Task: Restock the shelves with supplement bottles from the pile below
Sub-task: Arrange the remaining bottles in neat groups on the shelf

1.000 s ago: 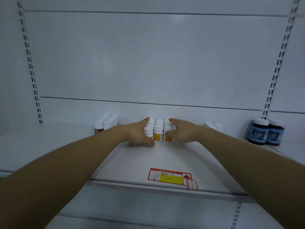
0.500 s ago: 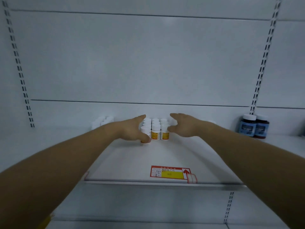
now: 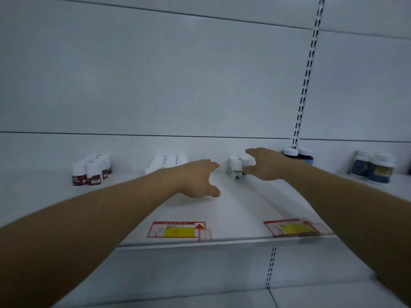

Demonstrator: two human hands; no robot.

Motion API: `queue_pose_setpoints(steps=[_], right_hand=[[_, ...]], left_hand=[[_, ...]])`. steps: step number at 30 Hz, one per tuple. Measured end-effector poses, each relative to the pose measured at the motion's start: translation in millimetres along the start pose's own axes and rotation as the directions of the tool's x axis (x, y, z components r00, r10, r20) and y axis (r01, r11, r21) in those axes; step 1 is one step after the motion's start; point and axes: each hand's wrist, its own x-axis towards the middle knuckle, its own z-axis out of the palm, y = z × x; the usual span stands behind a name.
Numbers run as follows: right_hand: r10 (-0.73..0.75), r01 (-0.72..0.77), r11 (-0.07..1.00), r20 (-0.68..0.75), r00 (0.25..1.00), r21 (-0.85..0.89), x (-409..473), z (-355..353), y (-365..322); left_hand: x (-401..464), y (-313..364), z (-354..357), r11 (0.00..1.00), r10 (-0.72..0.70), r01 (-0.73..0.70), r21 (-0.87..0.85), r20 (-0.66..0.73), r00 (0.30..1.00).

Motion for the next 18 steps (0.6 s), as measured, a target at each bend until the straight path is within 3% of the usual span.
queue_pose_setpoints(steps=[10,18], right_hand=[[-0.262,0.262,0.965,0.023,0.965,-0.005,55.3,26.4,49.5],[-0.352,0.346,0.935,-0.072,0.933,-0.076,77.8,31.2,60.0]], left_hand=[[94.4,41.4,23.2,0.965,-0.207,0.192,-0.176,-0.067,0.976],[109.5,45.3,36.9,0.971,-0.189,0.157,-0.180,-0.175,0.966]])
